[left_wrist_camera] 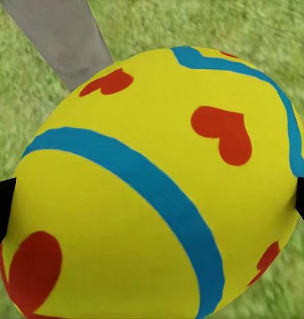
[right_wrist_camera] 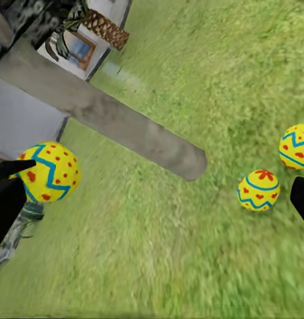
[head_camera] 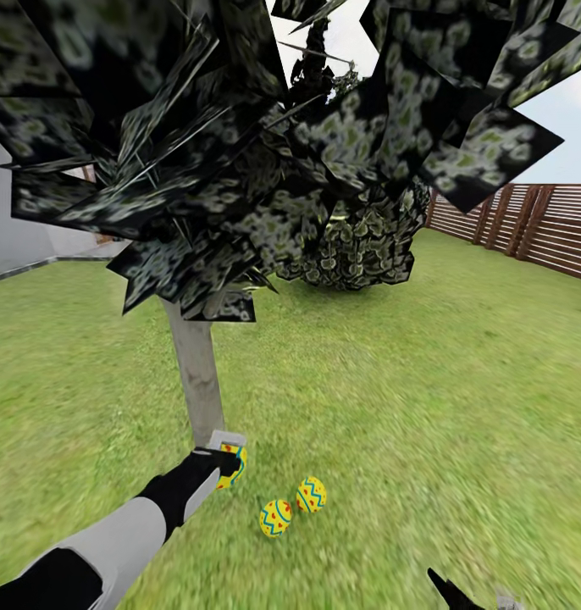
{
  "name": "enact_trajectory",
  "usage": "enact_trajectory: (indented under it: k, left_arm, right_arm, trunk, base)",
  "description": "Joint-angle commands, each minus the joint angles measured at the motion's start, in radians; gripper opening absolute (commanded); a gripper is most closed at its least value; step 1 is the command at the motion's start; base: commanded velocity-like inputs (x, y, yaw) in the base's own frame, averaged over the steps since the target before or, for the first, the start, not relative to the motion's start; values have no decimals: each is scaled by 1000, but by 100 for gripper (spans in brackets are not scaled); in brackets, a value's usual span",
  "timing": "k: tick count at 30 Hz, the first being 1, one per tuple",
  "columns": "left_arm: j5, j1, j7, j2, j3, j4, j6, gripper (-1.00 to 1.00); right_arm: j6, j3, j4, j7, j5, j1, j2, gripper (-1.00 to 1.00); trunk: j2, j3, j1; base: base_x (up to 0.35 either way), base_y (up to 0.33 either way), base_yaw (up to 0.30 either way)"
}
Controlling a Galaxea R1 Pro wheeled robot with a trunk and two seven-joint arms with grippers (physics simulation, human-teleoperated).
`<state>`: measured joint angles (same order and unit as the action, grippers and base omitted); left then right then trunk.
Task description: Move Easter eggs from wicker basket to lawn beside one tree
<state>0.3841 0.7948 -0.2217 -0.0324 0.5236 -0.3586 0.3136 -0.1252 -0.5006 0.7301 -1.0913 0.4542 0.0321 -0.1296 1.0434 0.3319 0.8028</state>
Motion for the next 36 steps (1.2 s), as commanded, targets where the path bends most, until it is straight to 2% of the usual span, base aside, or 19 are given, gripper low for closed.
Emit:
enact_trajectory:
  k: [1,3,4,6,8,10,12,14,22,36]
  left_arm:
    - [10,0,-8,1,8,-2,1,-100]
    - [10,-1,-8,1,8,-2,-2,-100]
    - [10,-1,-7,2,7,-2,-8,-100]
    - [12,-1,-8,3,7,-2,-16,-100]
    - [14,-2,-8,3,7,-2,-21,-100]
    - [14,-2,-8,4,7,-2,-26,-100]
    - [15,-2,-8,5,7,-2,-33,-100]
    - [14,-10,-8,4,7,-1,-53,-100]
    - [13,-24,-8,5,8,-1,-80,-100]
    - [12,-27,-8,5,9,-1,-105,-100]
  right_arm:
    - [-22,-1,36,-61,7,0,0,100]
    - [-71,-1,106,-111,8,0,0,100]
    - [-166,-1,220,-148,6,-3,1,100]
    - [-282,-2,353,-170,4,-22,2,100]
    - [-332,-2,412,-178,2,-39,3,100]
    - [-354,-7,421,-179,-2,-49,5,100]
    - [-342,-30,391,-177,-5,-53,7,100]
    - [-273,-48,345,-172,-11,-57,7,100]
    - [-232,-54,299,-121,-19,-58,10,100]
    - [-166,-57,228,-114,-20,-58,8,100]
  trunk:
    - [8,4,4]
    - [22,11,12]
    - [29,14,16]
    - [43,20,23]
    - [57,26,31]
    - [71,33,39]
    - [85,39,46]
    - [99,45,54]
    - [155,70,85]
    - [253,112,138]
  base:
    - [0,0,0]
    - [0,0,0]
    - [0,0,0]
    - [0,0,0]
    - [0,0,0]
    - [0,0,0]
    - [0,0,0]
    - [0,0,0]
    - [0,0,0]
    - [0,0,0]
